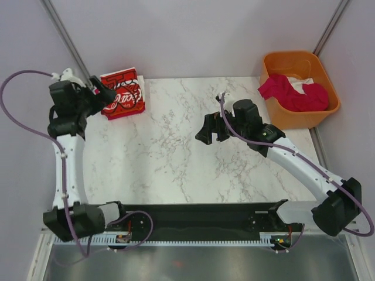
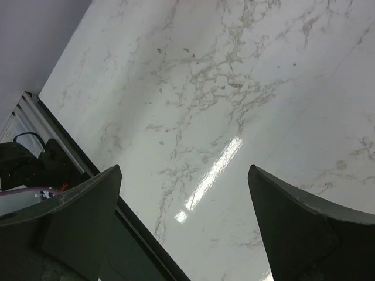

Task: Fold and stack the t-shirts
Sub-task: Neatly place the folded tshirt to the corner

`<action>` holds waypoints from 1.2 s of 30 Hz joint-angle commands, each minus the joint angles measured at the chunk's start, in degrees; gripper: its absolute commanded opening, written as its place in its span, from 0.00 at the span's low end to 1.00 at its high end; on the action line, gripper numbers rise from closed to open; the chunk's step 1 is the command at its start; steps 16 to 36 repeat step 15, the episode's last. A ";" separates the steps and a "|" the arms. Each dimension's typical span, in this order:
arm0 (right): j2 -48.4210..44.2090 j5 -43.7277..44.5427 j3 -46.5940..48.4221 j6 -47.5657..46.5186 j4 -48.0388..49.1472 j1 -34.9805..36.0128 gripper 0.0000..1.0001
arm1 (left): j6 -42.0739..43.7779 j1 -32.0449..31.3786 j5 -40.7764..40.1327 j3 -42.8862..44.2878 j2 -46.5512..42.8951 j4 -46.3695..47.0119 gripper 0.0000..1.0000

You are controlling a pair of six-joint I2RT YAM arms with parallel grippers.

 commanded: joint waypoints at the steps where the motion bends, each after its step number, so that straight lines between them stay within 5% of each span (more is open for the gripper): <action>1: -4.70 4.41 0.55 -1.53 3.29 1.02 0.98 | 9.24 -10.63 1.15 -8.67 -7.38 7.69 0.98; 4: -9.27 5.29 -1.38 -0.83 5.57 1.28 0.98 | 12.69 -22.06 2.90 -18.15 -18.80 14.20 0.99; 9: -15.86 8.10 -4.19 1.45 9.35 1.46 0.98 | 12.86 -22.70 4.93 -26.10 -28.75 16.16 1.00; 36: -18.33 10.75 -4.81 1.99 9.09 1.63 0.98 | 12.51 -23.23 2.56 -30.59 -32.18 16.33 0.99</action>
